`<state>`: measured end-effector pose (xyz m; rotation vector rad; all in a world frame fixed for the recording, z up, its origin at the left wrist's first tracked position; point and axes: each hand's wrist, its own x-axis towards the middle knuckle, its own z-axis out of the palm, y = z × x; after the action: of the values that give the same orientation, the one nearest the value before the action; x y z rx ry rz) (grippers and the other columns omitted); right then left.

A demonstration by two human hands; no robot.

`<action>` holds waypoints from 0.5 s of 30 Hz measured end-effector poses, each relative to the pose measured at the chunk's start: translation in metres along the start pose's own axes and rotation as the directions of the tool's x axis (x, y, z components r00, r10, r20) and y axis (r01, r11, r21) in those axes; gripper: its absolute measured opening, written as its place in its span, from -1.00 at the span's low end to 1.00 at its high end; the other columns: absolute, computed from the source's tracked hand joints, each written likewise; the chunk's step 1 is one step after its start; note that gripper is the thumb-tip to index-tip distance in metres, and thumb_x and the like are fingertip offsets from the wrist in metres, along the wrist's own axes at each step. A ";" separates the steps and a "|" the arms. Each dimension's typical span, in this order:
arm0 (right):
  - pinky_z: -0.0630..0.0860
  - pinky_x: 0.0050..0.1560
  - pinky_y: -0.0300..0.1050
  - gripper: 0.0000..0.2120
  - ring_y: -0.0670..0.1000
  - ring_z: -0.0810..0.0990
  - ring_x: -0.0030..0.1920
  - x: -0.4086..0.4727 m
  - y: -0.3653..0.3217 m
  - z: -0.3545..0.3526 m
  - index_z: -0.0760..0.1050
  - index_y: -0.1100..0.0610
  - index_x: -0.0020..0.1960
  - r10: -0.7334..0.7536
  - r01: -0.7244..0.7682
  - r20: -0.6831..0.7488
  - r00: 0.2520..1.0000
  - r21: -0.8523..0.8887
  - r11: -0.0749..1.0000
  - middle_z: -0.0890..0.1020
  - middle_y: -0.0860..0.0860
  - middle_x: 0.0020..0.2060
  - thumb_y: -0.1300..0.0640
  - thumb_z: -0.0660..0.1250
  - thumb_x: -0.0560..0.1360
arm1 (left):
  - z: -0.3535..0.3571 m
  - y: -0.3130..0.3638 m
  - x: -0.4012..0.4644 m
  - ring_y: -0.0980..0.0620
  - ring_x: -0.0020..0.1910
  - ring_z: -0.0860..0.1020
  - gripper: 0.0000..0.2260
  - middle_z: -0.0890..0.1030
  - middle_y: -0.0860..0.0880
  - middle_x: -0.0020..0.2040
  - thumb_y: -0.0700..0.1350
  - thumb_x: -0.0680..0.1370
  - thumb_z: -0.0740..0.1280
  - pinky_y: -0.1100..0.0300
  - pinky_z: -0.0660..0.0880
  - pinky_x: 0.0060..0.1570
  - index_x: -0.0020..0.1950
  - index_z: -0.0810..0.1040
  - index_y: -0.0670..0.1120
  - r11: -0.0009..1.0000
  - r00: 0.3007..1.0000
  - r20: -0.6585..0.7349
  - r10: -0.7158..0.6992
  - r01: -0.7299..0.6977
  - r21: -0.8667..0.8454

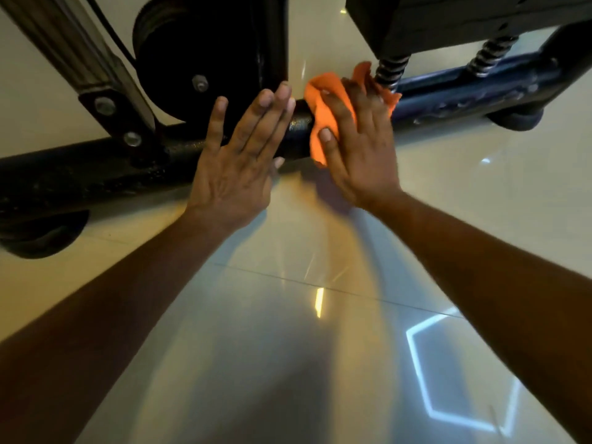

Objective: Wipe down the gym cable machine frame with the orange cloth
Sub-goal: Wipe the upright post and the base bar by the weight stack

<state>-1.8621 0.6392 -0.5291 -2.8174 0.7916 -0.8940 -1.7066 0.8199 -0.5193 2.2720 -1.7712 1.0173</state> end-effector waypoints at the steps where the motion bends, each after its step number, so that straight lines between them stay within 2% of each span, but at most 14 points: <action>1: 0.07 0.69 0.30 -0.46 0.34 0.17 0.69 0.000 -0.015 0.007 0.27 0.10 0.72 0.065 -0.064 -0.032 0.997 0.015 0.998 0.26 0.24 0.69 -0.09 0.13 0.80 | 0.001 -0.003 0.000 0.01 0.70 -0.15 -0.39 -0.22 -0.01 0.74 0.03 0.80 0.07 -0.17 -0.37 0.62 0.76 -0.14 -0.11 1.000 1.000 -0.006 0.013 -0.013 -0.011; 3: 0.04 0.68 0.36 -0.47 0.38 0.15 0.69 0.000 -0.039 0.019 0.30 0.10 0.71 0.067 -0.066 -0.032 0.997 0.044 0.997 0.27 0.24 0.68 -0.07 0.15 0.79 | 0.003 -0.009 0.001 0.00 0.71 -0.13 -0.42 -0.15 -0.01 0.74 0.02 0.82 0.06 -0.17 -0.37 0.63 0.77 -0.10 -0.10 0.999 0.999 -0.027 0.032 -0.032 -0.015; 6: 0.08 0.67 0.35 -0.44 0.31 0.16 0.70 0.003 -0.013 0.007 0.22 0.05 0.74 -0.181 0.185 0.071 0.981 -0.040 0.982 0.23 0.18 0.71 -0.14 0.10 0.80 | 0.006 -0.013 0.002 0.00 0.71 -0.13 -0.43 -0.06 -0.02 0.74 0.00 0.81 0.09 -0.19 -0.30 0.65 0.77 -0.05 -0.11 0.999 0.998 -0.048 0.047 -0.048 -0.015; 8: 0.11 0.67 0.32 -0.40 0.30 0.15 0.71 0.007 0.017 -0.007 0.15 0.03 0.76 -0.261 0.272 0.146 0.954 -0.066 0.960 0.20 0.15 0.72 -0.19 0.08 0.80 | 0.006 -0.011 0.002 0.01 0.70 -0.16 -0.42 -0.07 -0.02 0.74 -0.01 0.80 0.11 -0.20 -0.27 0.66 0.77 -0.04 -0.12 0.999 0.997 -0.056 0.051 -0.051 -0.014; 10: 0.14 0.66 0.31 -0.41 0.29 0.20 0.68 0.009 0.026 -0.014 0.17 0.01 0.75 -0.198 0.208 0.139 0.970 -0.059 0.976 0.24 0.15 0.70 -0.20 0.08 0.79 | 0.003 -0.010 0.003 0.02 0.70 -0.17 -0.41 -0.09 -0.02 0.74 0.00 0.80 0.11 -0.19 -0.27 0.66 0.77 -0.04 -0.12 0.998 0.996 -0.062 0.056 -0.056 -0.007; 12: 0.13 0.66 0.29 -0.44 0.28 0.24 0.66 0.008 0.002 -0.011 0.23 0.02 0.73 -0.071 0.073 0.070 0.995 -0.026 0.997 0.29 0.16 0.67 -0.17 0.09 0.79 | -0.001 -0.011 0.005 0.01 0.70 -0.18 -0.40 -0.13 -0.02 0.74 0.01 0.80 0.11 -0.16 -0.29 0.66 0.77 -0.06 -0.12 0.999 0.997 -0.064 0.047 -0.048 -0.013; 13: 0.09 0.67 0.30 -0.45 0.29 0.22 0.67 0.007 -0.015 -0.006 0.24 0.02 0.73 -0.026 0.027 0.054 0.998 -0.020 0.999 0.29 0.16 0.68 -0.15 0.09 0.80 | -0.004 -0.011 0.008 0.01 0.70 -0.18 -0.39 -0.14 -0.02 0.74 0.02 0.80 0.11 -0.16 -0.30 0.66 0.77 -0.08 -0.12 0.999 0.997 -0.068 0.035 -0.036 -0.020; 15: 0.01 0.69 0.33 -0.44 0.30 0.10 0.72 0.001 -0.039 0.004 0.20 0.03 0.75 -0.045 0.046 0.089 0.995 -0.011 0.999 0.20 0.15 0.72 -0.14 0.07 0.80 | -0.012 -0.013 0.017 0.02 0.70 -0.20 -0.37 -0.19 -0.01 0.74 0.04 0.79 0.11 -0.15 -0.32 0.65 0.76 -0.11 -0.12 0.999 0.997 -0.068 0.023 -0.025 -0.032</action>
<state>-1.8418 0.6719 -0.5229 -2.8746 0.7274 -0.7660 -1.6983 0.8157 -0.4966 2.1750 -1.7795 1.0478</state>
